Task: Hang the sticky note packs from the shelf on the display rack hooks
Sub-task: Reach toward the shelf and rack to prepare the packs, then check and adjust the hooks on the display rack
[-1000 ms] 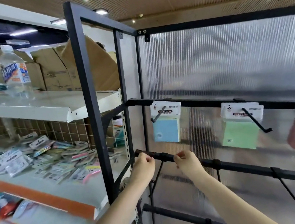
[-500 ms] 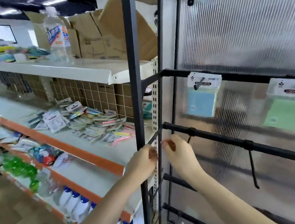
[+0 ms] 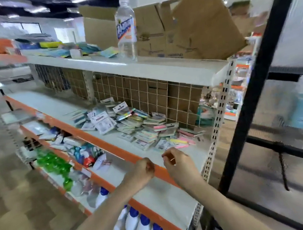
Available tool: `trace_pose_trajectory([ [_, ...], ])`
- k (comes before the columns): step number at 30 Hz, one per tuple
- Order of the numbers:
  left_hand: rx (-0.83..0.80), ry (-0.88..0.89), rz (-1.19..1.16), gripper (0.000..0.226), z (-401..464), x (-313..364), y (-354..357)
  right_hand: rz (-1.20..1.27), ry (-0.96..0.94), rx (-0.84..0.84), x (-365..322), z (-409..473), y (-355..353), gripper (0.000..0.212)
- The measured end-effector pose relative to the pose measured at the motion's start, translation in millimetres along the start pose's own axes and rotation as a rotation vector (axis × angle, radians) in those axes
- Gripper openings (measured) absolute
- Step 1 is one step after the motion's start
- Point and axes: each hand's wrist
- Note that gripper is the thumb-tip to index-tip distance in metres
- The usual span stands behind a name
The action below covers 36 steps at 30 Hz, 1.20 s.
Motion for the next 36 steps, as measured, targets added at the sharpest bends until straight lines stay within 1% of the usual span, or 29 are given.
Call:
trace_pose_trajectory([
  [4,0.063,-0.009,0.03,0.019,16.2,-49.6,-34.1,-0.046,0.009,-0.025,-14.1,34.5,47.6,0.015],
  [7,0.12,-0.022,0.007,0.015,26.4,-76.5,-52.9,-0.061,0.011,-0.03,-24.1,56.9,75.7,0.016],
  [12,0.209,-0.067,-0.023,0.018,46.2,-108.3,-71.4,-0.081,0.024,-0.077,-32.4,94.7,112.6,0.015],
  [16,0.269,-0.091,-0.046,0.02,76.4,-123.7,-80.1,-0.105,0.023,-0.091,-32.0,131.6,136.1,0.021],
  [25,0.257,-0.127,-0.028,0.025,169.9,-148.7,-100.2,-0.151,0.063,-0.043,-21.3,235.9,173.3,0.029],
  [31,0.262,-0.169,0.05,0.03,227.4,-171.4,-130.2,-0.238,0.032,-0.057,-25.2,299.0,189.1,0.033],
  [36,0.273,-0.183,0.097,0.036,260.2,-184.6,-134.9,-0.349,-0.049,-0.056,-30.8,335.9,201.4,0.04],
])
Point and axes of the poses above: each hand's wrist, its own z-axis towards the middle knuckle, its own y-axis out of the palm, x = y × z, and after that the axes turned 4 degrees about z, right-handed
